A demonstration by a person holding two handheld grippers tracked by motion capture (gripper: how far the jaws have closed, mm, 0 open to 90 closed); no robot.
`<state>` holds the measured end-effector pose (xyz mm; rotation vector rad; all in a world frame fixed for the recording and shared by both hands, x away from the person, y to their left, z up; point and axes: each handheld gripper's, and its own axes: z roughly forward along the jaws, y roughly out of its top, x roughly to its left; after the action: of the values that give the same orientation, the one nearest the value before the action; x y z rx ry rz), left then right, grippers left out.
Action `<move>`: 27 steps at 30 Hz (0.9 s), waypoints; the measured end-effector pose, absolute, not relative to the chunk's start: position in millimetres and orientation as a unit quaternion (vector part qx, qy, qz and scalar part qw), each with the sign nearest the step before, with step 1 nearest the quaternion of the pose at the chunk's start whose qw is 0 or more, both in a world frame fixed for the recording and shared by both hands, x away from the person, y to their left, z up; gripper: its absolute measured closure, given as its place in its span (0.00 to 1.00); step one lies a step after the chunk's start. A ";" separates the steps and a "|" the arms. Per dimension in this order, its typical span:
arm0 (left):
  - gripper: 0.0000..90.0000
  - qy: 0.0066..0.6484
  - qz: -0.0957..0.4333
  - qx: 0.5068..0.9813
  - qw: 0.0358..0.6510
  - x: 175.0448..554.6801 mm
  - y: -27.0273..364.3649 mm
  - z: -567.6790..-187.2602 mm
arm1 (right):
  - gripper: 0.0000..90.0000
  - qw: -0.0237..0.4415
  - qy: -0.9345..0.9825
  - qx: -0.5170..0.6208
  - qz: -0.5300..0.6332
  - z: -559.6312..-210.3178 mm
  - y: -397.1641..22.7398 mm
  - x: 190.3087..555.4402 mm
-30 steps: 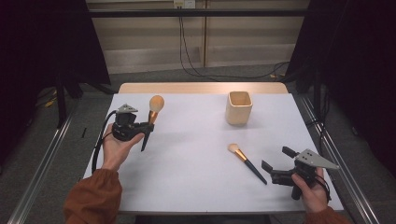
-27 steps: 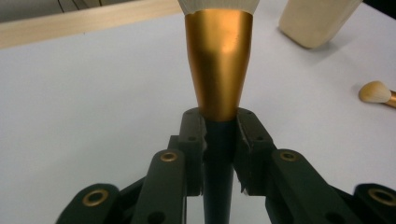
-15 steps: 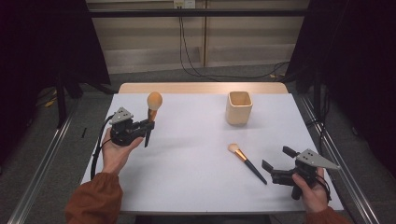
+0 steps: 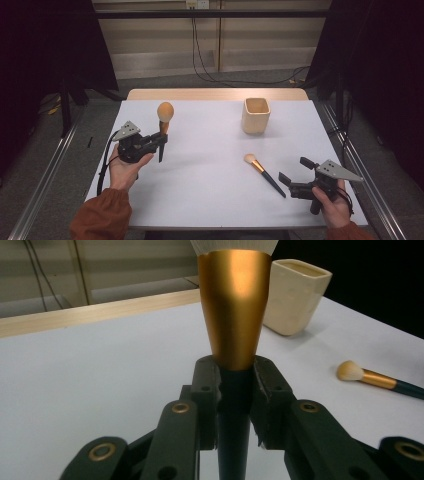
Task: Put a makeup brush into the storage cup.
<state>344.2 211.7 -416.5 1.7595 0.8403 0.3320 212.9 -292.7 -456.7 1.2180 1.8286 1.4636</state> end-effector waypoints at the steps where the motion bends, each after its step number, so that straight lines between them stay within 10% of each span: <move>1: 0.83 0.353 0.141 0.743 0.550 342.8 211.1 -415.8 | 0.00 0.248 0.672 0.445 0.537 -456.4 -292.1 212.7; 27: 0.83 0.305 0.130 0.748 0.575 319.1 184.0 -419.3 | 0.00 0.239 0.670 0.408 0.572 -438.8 -259.4 211.0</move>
<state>319.1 184.0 -419.3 1.7524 0.7150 0.3044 211.0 -259.4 -438.8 1.1161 1.8348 1.5675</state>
